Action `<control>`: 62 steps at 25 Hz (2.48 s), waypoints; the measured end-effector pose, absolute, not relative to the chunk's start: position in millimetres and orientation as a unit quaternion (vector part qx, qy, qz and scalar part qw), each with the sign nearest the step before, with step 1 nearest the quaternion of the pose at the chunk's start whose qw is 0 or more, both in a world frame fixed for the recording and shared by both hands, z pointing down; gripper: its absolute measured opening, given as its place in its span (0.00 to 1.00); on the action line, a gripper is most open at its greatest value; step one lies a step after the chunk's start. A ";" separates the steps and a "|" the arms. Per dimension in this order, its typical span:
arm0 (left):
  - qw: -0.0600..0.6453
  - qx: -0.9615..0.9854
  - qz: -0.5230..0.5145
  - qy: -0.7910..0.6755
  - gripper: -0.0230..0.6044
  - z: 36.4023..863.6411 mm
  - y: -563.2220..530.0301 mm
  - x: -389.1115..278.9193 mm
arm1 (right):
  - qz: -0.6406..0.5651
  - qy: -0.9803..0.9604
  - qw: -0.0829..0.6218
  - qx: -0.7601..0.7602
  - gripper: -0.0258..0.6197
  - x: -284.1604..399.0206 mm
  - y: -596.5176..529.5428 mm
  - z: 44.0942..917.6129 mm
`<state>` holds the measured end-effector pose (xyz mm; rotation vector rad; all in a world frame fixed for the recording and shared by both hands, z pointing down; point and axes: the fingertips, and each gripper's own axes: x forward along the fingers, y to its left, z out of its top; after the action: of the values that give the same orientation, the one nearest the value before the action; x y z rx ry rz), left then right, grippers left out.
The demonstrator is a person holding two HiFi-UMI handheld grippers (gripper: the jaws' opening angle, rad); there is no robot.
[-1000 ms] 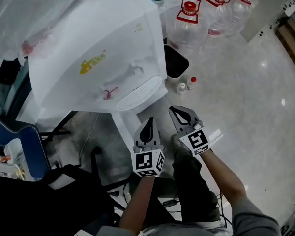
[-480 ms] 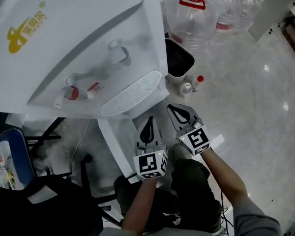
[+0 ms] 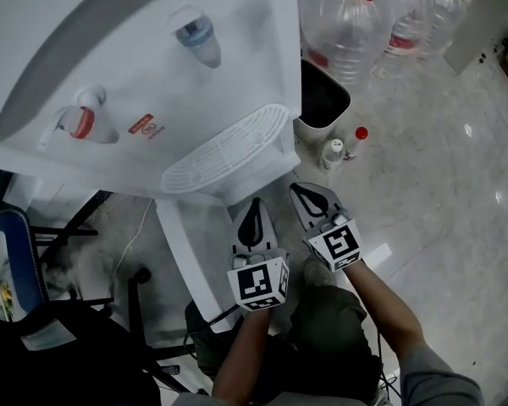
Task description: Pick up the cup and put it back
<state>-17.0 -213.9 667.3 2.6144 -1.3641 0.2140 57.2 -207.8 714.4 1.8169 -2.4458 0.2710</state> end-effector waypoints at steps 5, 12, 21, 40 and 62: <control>0.107 0.869 0.068 -0.479 0.05 685.6 -218.5 -18.3 | 0.102 -0.798 0.039 0.592 0.06 53.7 -221.2 742.4; 0.072 0.863 0.091 -0.491 0.05 697.5 -221.4 -27.9 | 0.112 -0.794 0.042 0.596 0.06 48.7 -240.3 780.4; 0.109 0.861 0.086 -0.489 0.05 707.9 -231.1 -42.3 | 0.121 -0.773 0.049 0.621 0.15 39.8 -278.4 821.4; 0.094 0.859 0.100 -0.493 0.05 715.6 -237.8 -64.4 | 0.104 -0.741 0.129 0.650 0.43 30.6 -387.6 875.9; 0.099 0.850 0.100 -0.508 0.05 717.7 -244.2 -79.7 | 0.105 -0.726 0.161 0.661 0.39 34.4 -408.6 875.0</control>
<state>-79.7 -244.2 717.7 2.5134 -1.5044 0.2951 34.4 -408.6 875.0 1.8866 -2.0728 0.2989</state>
